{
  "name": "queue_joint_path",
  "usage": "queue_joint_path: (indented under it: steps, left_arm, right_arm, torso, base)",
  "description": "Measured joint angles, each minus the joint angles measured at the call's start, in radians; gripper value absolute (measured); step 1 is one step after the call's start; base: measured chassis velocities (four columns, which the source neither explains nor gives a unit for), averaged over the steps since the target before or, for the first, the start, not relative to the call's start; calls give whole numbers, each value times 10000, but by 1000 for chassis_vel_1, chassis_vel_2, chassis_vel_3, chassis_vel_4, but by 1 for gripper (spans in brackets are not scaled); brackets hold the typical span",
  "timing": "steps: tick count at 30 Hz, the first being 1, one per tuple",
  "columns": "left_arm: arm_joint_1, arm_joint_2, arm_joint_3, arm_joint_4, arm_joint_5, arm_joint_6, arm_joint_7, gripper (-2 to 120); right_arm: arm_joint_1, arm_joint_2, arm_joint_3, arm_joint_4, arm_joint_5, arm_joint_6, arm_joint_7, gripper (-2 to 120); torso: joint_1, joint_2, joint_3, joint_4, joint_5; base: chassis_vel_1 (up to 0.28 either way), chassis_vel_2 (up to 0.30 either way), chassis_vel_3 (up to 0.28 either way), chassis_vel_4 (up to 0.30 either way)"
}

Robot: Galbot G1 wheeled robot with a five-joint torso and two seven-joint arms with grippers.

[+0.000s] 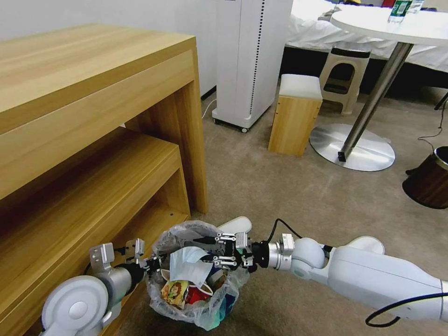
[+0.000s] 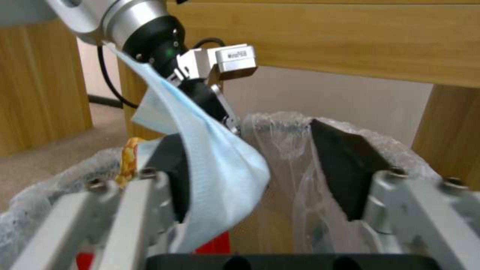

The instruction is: Pick up the trash bin and place the garbage on the floor into it.

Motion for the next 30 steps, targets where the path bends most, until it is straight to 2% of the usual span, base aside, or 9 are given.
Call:
queue_joint_path:
  steps: [1, 3, 4, 7, 8, 11, 16, 22, 30]
  left_arm:
    - [0, 0, 0, 0, 0, 0, 0, 0]
    - [30, -35, -13, -33, 4, -1, -1, 0]
    - [30, -35, -13, -33, 4, -1, -1, 0]
    - [93, -81, -25, -99, 12, -1, -3, 0]
    - [93, -81, -25, -99, 12, -1, -3, 0]
    - [186, -89, -53, -108, 24, -1, 6, 0]
    - [279, -112, -49, -16, 119, 6, 33, 0]
    - [364, -80, 36, 42, 211, 23, 59, 0]
    - [391, -77, 77, 8, 225, 30, 54, 0]
  right_arm:
    - [0, 0, 0, 0, 0, 0, 0, 59]
    - [-170, -56, 137, -9, -65, 25, -91, 70]
    - [-170, -56, 137, -9, -65, 25, -91, 70]
    - [-348, -116, 288, -46, -187, 64, -174, 86]
    - [-348, -116, 288, -46, -187, 64, -174, 86]
    - [-506, -187, 513, -58, -239, 100, -117, 98]
    - [-734, -267, 888, -51, -307, 146, 26, 100]
    - [-1425, -672, 1886, -79, -510, 295, 273, 100]
    - [-1448, -774, 1917, -31, -683, 359, 349, 100]
  torso:
    - [0, 0, 0, 0, 0]
    - [0, 0, 0, 0, 0]
    - [0, 0, 0, 0, 0]
    - [0, 0, 0, 0, 1]
    - [0, 0, 0, 0, 1]
    - [0, -1, 0, 0, 1]
    - [0, 0, 0, 0, 0]
    - [0, 0, 0, -2, 0]
    - [-1, 0, 1, 0, 0]
  base:
    - [0, 0, 0, 0]
    - [0, 0, 0, 0]
    - [0, 0, 0, 0]
    - [0, 0, 0, 0]
    - [0, 0, 0, 0]
    - [0, 0, 0, 0]
    - [0, 0, 0, 0]
    - [0, 0, 0, 0]
    - [0, 0, 0, 0]
